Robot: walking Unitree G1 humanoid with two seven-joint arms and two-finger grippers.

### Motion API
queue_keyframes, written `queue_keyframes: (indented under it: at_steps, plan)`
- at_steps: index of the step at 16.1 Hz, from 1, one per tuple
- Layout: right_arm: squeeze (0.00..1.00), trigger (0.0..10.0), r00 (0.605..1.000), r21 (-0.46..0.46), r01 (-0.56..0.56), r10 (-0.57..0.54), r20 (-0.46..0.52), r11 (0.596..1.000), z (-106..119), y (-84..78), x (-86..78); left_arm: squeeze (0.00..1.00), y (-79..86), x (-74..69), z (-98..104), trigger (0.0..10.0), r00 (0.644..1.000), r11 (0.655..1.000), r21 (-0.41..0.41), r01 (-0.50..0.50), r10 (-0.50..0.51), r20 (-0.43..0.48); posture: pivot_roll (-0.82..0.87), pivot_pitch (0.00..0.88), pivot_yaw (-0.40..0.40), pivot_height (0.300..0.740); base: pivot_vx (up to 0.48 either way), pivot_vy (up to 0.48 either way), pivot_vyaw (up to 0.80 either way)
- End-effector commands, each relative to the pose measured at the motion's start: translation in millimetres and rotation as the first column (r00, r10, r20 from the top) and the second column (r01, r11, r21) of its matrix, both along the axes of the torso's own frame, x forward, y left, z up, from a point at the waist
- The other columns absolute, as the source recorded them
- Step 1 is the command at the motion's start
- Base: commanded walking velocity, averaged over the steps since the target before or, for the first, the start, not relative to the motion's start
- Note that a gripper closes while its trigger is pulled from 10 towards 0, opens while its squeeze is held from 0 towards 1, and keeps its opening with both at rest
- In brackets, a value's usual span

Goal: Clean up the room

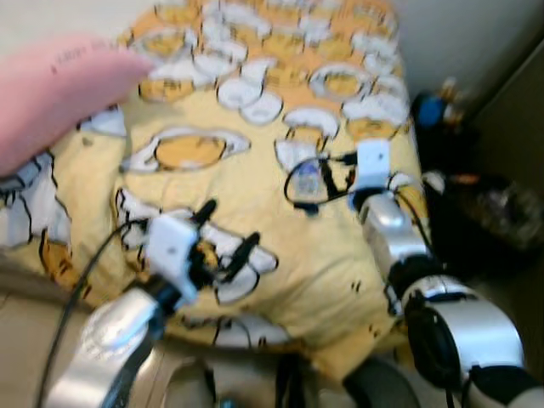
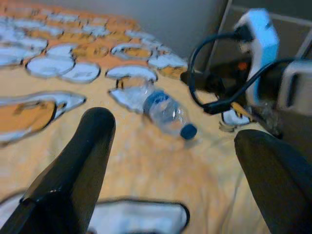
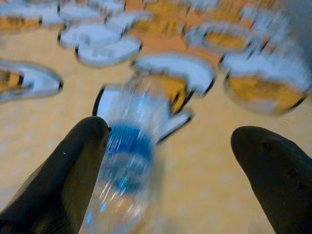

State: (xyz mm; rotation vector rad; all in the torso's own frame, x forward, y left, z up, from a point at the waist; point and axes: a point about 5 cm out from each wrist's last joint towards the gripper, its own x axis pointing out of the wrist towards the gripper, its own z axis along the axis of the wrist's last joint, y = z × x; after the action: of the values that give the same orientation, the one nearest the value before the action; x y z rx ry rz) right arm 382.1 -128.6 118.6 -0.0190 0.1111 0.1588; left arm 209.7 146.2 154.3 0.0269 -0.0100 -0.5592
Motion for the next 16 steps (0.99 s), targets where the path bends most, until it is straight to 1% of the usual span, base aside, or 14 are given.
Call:
queue_keyframes:
  at_steps: [1, 2, 3, 6, 7, 8, 9, 10, 12, 14, 15, 16]
  plan:
    - [0.0, 10.0, 0.998, 0.048, 0.015, -0.012, -0.065, 0.999, -10.1, 1.3, -2.9, 0.0, -3.2, -13.1, 9.0, 10.0, 1.0, 1.0, -0.017, 0.026, -0.026, -0.014, 0.35, 0.358, -0.112, 0.74, 0.0, 0.0, 0.0]
    - [0.0, 10.0, 0.997, 0.08, 0.01, -0.003, -0.081, 0.997, -11.4, 7.6, -3.1, 0.0, -6.2, -25.9, 12.5, 10.0, 0.998, 0.998, 0.013, 0.053, -0.053, -0.036, 0.37, 0.383, -0.097, 0.74, 0.0, 0.0, 0.0]
    - [0.0, 10.0, 0.996, 0.108, 0.012, -0.002, -0.094, 0.994, -11.5, 11.5, -2.9, 0.0, -9.3, -34.5, 13.3, 10.0, 0.996, 0.996, 0.037, 0.075, -0.073, -0.054, 0.37, 0.392, -0.091, 0.74, 0.0, 0.0, 0.0]
    - [0.0, 10.0, 0.993, 0.156, 0.03, -0.011, -0.121, 0.987, -13.3, 14.4, -3.2, 0.0, -11.1, -42.2, 15.2, 10.0, 0.996, 0.998, 0.018, 0.056, -0.055, -0.075, 0.39, 0.412, -0.084, 0.74, 0.0, 0.0, 0.0]
    - [0.0, 10.0, 0.981, 0.245, 0.073, -0.025, -0.192, 0.967, -22.4, 16.2, -6.7, 0.0, -11.8, -48.7, 16.1, 10.0, 0.995, 0.999, 0.009, 0.038, -0.037, -0.096, 0.4, 0.423, -0.092, 0.74, 0.0, 0.0, 0.0]
    - [0.0, 10.0, 0.981, 0.245, 0.073, -0.025, -0.192, 0.967, -22.4, 16.2, -6.7, 0.0, -11.8, -48.7, 16.1, 10.0, 0.995, 0.999, 0.009, 0.038, -0.037, -0.096, 0.4, 0.423, -0.092, 0.74, 0.0, 0.0, 0.0]
    - [0.0, 0.0, 0.974, 0.273, 0.09, -0.028, -0.223, 0.958, -26.9, 16.1, -8.6, 0.0, -9.2, -50.5, 16.9, 10.0, 0.994, 1.0, 0.012, 0.015, -0.014, -0.106, 0.39, 0.424, -0.099, 0.74, 0.0, 0.0, 0.0]
    - [0.0, 0.0, 0.97, 0.281, 0.103, -0.034, -0.239, 0.954, -29.1, 14.5, -9.5, 0.0, -7.9, -49.8, 17.1, 10.0, 0.994, 1.0, 0.011, -0.004, 0.005, -0.112, 0.38, 0.42, -0.107, 0.74, 0.0, 0.0, 0.0]
    - [0.0, 0.0, 0.969, 0.273, 0.108, -0.04, -0.243, 0.956, -28.8, 12.2, -9.0, 0.0, -9.0, -47.7, 16.5, 10.0, 0.993, 1.0, 0.01, -0.007, 0.008, -0.114, 0.37, 0.416, -0.111, 0.74, 0.0, 0.0, 0.0]
    - [0.0, 0.0, 0.971, 0.274, 0.11, -0.044, -0.235, 0.955, -25.1, 8.8, -6.7, 0.0, -9.7, -41.1, 8.6, 10.0, 0.991, 0.999, 0.043, -0.024, 0.029, -0.127, 0.31, 0.376, -0.118, 0.74, 0.0, 0.0, 0.0]
    - [0.0, 0.0, 0.972, 0.274, 0.108, -0.044, -0.231, 0.956, -24.1, 8.2, -6.2, 0.0, -9.2, -38.6, 5.3, 10.0, 0.99, 0.998, 0.057, -0.037, 0.044, -0.132, 0.31, 0.376, -0.118, 0.74, 0.0, 0.0, 0.0]
    - [0.0, 0.0, 0.973, 0.266, 0.1, -0.039, -0.226, 0.959, -24.6, 6.1, -6.6, 0.0, -3.8, -26.3, -6.8, 10.0, 0.982, 0.987, 0.116, -0.115, 0.13, -0.136, 0.25, 0.345, -0.112, 0.74, 0.0, 0.0, 0.0]
